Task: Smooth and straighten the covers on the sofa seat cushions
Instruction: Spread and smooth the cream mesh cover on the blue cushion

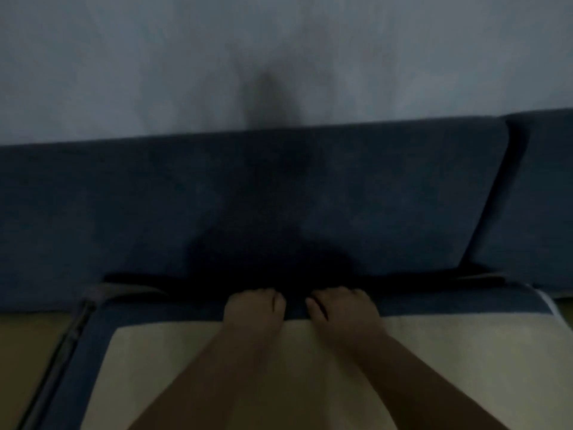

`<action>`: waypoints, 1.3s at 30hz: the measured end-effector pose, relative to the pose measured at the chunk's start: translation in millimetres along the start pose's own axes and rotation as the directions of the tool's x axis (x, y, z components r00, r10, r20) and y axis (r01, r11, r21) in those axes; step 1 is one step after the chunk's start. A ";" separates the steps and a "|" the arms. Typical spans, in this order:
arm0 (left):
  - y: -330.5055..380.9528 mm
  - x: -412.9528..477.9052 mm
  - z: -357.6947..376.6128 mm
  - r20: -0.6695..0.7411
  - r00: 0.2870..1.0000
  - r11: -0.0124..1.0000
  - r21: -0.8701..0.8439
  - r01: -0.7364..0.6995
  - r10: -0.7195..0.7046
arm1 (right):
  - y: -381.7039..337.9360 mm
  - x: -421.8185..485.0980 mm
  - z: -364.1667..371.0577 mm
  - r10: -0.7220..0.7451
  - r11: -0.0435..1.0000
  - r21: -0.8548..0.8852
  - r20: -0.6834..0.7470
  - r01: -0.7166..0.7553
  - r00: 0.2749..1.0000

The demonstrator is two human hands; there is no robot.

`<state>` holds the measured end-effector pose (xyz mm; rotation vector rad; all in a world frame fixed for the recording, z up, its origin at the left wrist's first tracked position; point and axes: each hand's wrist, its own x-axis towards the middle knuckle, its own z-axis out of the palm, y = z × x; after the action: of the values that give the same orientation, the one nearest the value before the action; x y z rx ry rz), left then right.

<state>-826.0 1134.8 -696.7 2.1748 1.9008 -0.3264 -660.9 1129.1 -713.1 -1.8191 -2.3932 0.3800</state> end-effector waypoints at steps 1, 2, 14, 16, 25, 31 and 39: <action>0.6 7.2 9.6 -0.020 1.000 1.000 -0.006 0.008 -0.008 | 5.5 1.3 8.2 0.011 1.000 0.014 -0.017 -0.011 1.000; 0.4 16.8 18.7 -0.042 0.999 0.999 -0.028 0.015 -0.017 | 9.7 5.0 16.0 0.007 1.000 0.013 -0.043 -0.006 0.999; -6.0 47.0 96.0 -0.347 0.938 0.986 -0.146 -0.076 0.021 | 27.9 24.1 69.6 0.058 0.996 0.064 0.032 -0.060 0.998; -6.4 47.1 107.3 -0.447 0.895 0.971 -0.203 -0.123 0.020 | 32.9 23.0 75.7 0.057 0.997 0.041 0.047 -0.059 0.997; -7.4 66.7 139.5 -0.552 0.825 0.955 -0.167 -0.245 0.115 | 38.1 23.0 118.4 -0.044 0.984 -0.178 -0.180 0.011 0.983; 1.0 54.2 118.9 -0.268 0.960 0.981 -0.153 -0.120 0.075 | 14.1 16.4 105.0 0.170 0.950 -0.264 -0.015 -0.168 0.985; -68.1 -41.1 91.5 -0.075 0.995 0.966 -0.244 -0.084 0.067 | -30.8 -24.9 67.4 0.130 0.978 -0.194 0.250 -0.081 0.959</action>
<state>-900.2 1075.8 -772.4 2.1064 1.7776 -0.0022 -698.8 1088.7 -768.2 -2.1034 -2.5850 0.4518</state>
